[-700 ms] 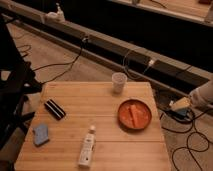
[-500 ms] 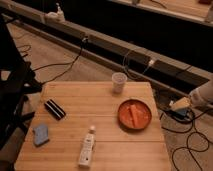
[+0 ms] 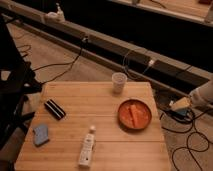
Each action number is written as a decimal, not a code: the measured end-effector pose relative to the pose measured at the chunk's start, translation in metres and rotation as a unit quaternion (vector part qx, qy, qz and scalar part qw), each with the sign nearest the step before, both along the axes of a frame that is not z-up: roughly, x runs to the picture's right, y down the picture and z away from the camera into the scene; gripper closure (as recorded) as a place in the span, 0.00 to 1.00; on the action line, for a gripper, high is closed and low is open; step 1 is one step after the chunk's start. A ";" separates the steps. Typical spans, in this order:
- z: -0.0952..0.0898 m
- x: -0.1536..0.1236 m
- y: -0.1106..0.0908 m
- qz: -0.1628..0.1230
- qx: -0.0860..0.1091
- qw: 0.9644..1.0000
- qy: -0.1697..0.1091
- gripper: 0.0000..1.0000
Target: Pick up the ceramic cup
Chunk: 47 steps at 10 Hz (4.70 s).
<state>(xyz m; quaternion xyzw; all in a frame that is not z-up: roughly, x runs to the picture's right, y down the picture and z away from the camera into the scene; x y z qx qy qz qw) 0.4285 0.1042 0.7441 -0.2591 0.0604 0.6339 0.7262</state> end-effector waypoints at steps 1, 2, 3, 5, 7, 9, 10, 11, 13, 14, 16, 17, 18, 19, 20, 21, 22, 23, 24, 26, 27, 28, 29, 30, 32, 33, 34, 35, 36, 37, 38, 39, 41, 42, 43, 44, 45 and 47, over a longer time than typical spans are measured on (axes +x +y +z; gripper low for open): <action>0.000 0.000 0.000 0.000 0.000 1.000 0.000 0.20; 0.000 0.000 0.000 0.000 0.000 1.000 0.000 0.20; 0.000 0.000 0.000 0.000 0.000 1.000 0.000 0.20; 0.000 0.000 0.000 0.000 0.000 1.000 0.000 0.20; 0.000 0.000 0.000 0.000 0.000 1.000 0.000 0.20; 0.000 0.000 0.000 0.000 0.000 1.000 0.000 0.20; 0.000 0.000 0.000 0.000 0.000 1.000 0.000 0.20; 0.000 0.001 -0.001 0.000 0.001 1.000 0.001 0.20; 0.006 0.000 -0.011 0.014 0.006 1.000 0.006 0.20; 0.012 -0.013 -0.025 0.025 0.011 1.000 0.002 0.20; 0.027 -0.070 -0.067 0.037 0.038 0.998 -0.022 0.20; 0.033 -0.115 -0.100 0.045 0.059 0.996 -0.039 0.20; 0.035 -0.133 -0.111 0.048 0.067 0.995 -0.048 0.20; 0.034 -0.128 -0.110 0.048 0.067 0.996 -0.045 0.20; 0.034 -0.128 -0.109 0.049 0.067 0.996 -0.044 0.20; 0.034 -0.130 -0.111 0.049 0.067 0.996 -0.046 0.20; 0.036 -0.128 -0.109 0.052 0.063 0.996 -0.044 0.20; 0.043 -0.119 -0.109 0.060 0.058 0.996 -0.032 0.20; 0.052 -0.123 -0.114 0.062 0.057 0.996 -0.031 0.20; 0.080 -0.147 -0.130 0.057 0.055 0.996 -0.039 0.20; 0.093 -0.159 -0.138 0.052 0.055 0.996 -0.044 0.20; 0.105 -0.176 -0.152 0.045 0.060 0.996 -0.053 0.20; 0.112 -0.187 -0.163 0.045 0.065 0.995 -0.060 0.20; 0.117 -0.204 -0.177 0.050 0.072 0.993 -0.073 0.20; 0.116 -0.251 -0.196 0.061 0.078 0.987 -0.123 0.20; 0.115 -0.260 -0.198 0.064 0.078 0.986 -0.134 0.20; 0.115 -0.256 -0.198 0.063 0.078 0.986 -0.132 0.20; 0.115 -0.254 -0.197 0.064 0.078 0.986 -0.130 0.20; 0.116 -0.256 -0.197 0.062 0.077 0.986 -0.130 0.20; 0.117 -0.257 -0.197 0.058 0.080 0.987 -0.128 0.20; 0.123 -0.255 -0.198 0.052 0.088 0.988 -0.117 0.20; 0.129 -0.254 -0.200 0.050 0.098 0.988 -0.106 0.20; 0.144 -0.261 -0.212 0.052 0.129 0.987 -0.086 0.20; 0.151 -0.264 -0.215 0.052 0.139 0.986 -0.076 0.20; 0.159 -0.266 -0.212 0.053 0.142 0.986 -0.068 0.20; 0.167 -0.267 -0.206 0.055 0.138 0.987 -0.061 0.20; 0.175 -0.269 -0.199 0.058 0.132 0.988 -0.054 0.20; 0.189 -0.264 -0.184 0.065 0.117 0.990 -0.036 0.20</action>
